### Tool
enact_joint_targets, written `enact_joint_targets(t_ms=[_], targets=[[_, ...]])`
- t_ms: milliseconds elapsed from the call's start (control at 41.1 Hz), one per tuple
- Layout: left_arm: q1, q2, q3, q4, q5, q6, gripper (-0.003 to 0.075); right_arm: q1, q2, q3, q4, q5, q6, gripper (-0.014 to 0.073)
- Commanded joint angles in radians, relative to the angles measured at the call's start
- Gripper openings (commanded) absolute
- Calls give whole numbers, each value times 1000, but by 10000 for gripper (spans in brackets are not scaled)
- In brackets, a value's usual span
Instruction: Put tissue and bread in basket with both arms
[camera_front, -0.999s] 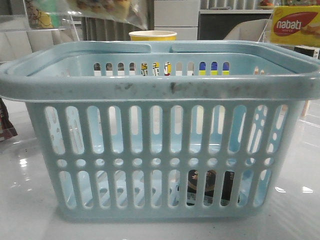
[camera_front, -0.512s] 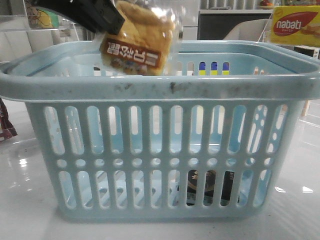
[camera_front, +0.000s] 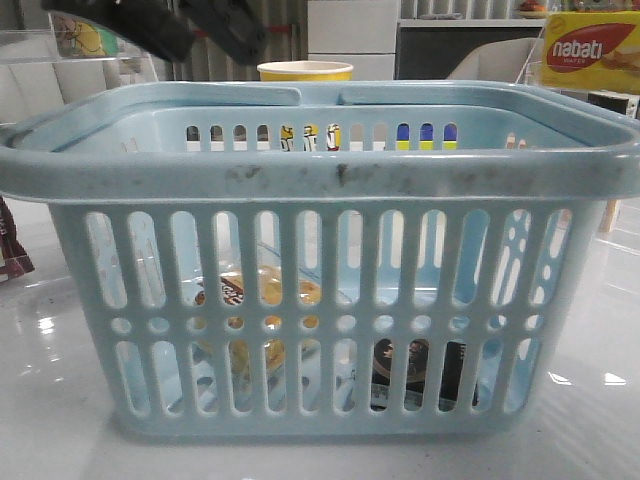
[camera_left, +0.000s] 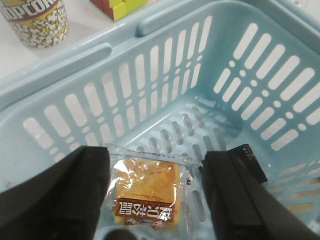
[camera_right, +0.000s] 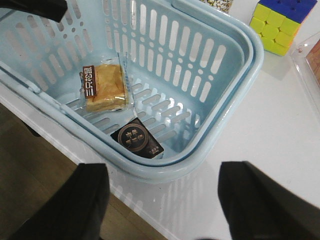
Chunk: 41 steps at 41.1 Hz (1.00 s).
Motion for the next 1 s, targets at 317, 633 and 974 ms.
enact_joint_targets(t_ms=[317, 633, 974], targets=[[-5, -343, -27, 21, 127, 2, 476, -1, -4, -26, -10, -69, -11, 561], [-5, -529, 34, 21, 276, 2, 476, -1, -4, -26, -10, -69, -11, 561], [-5, -597, 166, 21, 237, 2, 476, -1, -4, -26, -10, -61, -11, 561]])
